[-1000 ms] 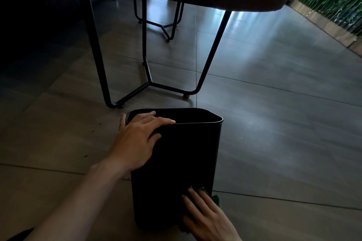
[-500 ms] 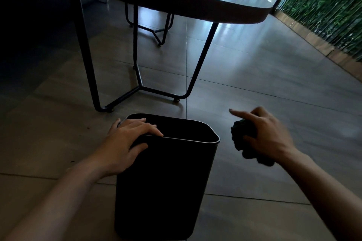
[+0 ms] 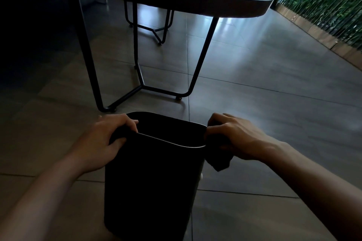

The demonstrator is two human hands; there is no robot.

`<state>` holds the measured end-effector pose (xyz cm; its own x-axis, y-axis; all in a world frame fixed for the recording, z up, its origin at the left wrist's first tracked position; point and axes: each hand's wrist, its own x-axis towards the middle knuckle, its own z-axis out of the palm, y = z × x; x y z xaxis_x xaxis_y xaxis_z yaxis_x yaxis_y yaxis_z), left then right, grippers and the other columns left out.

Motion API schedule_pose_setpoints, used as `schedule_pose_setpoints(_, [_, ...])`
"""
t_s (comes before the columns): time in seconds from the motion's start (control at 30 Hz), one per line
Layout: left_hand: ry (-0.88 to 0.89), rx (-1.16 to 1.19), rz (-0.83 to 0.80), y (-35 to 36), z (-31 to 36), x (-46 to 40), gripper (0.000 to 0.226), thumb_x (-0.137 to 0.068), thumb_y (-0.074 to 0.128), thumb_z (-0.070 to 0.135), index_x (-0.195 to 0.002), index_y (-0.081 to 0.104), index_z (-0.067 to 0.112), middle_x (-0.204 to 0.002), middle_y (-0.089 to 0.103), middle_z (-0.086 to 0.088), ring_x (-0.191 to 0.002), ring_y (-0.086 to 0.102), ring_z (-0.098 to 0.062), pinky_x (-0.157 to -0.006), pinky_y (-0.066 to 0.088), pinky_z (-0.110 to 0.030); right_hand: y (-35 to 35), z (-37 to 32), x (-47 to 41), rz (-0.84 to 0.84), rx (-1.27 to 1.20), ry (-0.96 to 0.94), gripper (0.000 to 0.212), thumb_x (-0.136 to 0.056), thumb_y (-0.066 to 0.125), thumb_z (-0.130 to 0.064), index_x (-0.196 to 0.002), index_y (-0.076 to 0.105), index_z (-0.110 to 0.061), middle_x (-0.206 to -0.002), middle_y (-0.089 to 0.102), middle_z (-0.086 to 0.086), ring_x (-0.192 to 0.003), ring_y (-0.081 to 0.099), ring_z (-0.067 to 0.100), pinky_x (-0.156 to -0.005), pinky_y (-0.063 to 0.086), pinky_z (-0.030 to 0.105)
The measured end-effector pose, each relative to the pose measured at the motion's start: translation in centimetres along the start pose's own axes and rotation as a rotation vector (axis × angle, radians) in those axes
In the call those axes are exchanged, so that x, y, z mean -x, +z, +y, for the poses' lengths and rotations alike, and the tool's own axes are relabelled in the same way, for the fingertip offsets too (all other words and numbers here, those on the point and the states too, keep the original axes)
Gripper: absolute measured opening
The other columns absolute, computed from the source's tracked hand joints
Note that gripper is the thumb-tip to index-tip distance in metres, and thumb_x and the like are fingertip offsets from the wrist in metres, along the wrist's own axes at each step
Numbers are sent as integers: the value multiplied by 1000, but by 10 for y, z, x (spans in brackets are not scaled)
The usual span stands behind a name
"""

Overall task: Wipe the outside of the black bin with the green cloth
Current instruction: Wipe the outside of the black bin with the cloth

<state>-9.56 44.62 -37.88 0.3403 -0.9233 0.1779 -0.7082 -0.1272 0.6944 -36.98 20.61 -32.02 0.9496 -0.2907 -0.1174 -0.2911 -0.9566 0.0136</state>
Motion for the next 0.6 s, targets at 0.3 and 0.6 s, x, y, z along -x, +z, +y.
schedule_pose_setpoints(0.3, [-24,29,181,0,24,-2,42,-83,70,3,-105,63,38,-129,62,21,-128,52,-3,-103,42,-30,-37,-42,-2,68,54,-54,31,-95,62,-45,-124,56,-50,-118,50,-11,-98,51,14,-66,37,26])
schedule_pose_setpoints(0.6, [246,-97,119,31,78,-1,58,-90,65,38,-145,47,35,-150,46,17,-146,34,-4,-122,27,-45,-45,-71,-39,99,48,112,30,-96,58,-41,-126,57,-42,-107,50,-5,-88,49,19,-65,37,32])
